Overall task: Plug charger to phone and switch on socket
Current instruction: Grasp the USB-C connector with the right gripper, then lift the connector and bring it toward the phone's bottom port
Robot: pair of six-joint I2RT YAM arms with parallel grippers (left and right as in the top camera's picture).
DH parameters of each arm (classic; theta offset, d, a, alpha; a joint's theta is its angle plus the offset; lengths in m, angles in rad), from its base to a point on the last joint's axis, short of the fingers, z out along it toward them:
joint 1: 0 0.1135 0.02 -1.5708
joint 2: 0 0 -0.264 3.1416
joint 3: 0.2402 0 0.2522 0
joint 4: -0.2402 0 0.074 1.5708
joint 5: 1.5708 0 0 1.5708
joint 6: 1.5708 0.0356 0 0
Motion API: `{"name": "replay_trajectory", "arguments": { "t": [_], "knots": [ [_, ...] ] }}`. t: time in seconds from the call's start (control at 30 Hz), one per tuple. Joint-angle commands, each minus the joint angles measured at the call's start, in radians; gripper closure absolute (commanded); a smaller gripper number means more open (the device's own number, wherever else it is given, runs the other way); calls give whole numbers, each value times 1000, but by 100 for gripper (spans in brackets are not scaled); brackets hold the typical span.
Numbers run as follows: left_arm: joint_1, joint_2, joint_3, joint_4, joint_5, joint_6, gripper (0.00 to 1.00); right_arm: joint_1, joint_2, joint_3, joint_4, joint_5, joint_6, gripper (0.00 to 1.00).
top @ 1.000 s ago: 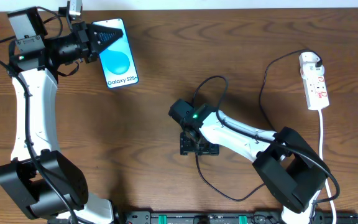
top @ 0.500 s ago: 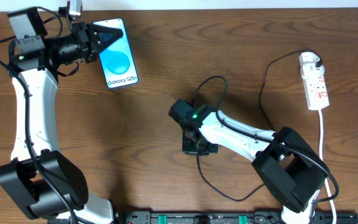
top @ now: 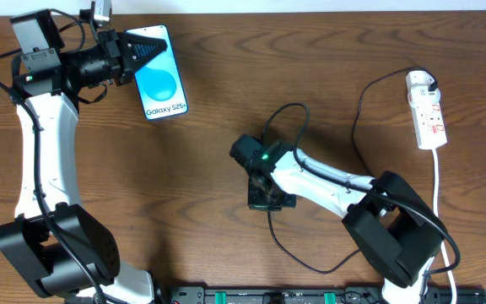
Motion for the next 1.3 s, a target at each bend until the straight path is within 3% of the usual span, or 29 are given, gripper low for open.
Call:
{"name": "replay_trajectory", "arguments": {
  "t": [0.0,0.17,0.33,0.43,0.53,0.67,0.97,1.27],
  "knots": [
    [3,0,2,6,32,6,92,-82,18,44,-12,-16,-50,99],
    [3,0,2,6,32,6,92,-222,17,119,40,-260,-275,99],
    [3,0,2,6,32,6,92,-363,17,145,254,-807,-546,99],
    [3,0,2,21,32,-5,93,-422,17,145,415,-1083,-594,99],
    [3,0,2,72,32,-65,93,-461,17,145,584,-1255,-590,99],
    [3,0,2,205,32,-193,92,-478,17,145,739,-1325,-523,99],
    [2,0,2,508,11,-457,92,-453,17,145,1039,-1257,-294,99],
    [-23,0,2,647,-23,-557,92,-387,17,145,1371,-1245,-28,99]
  ]
}}
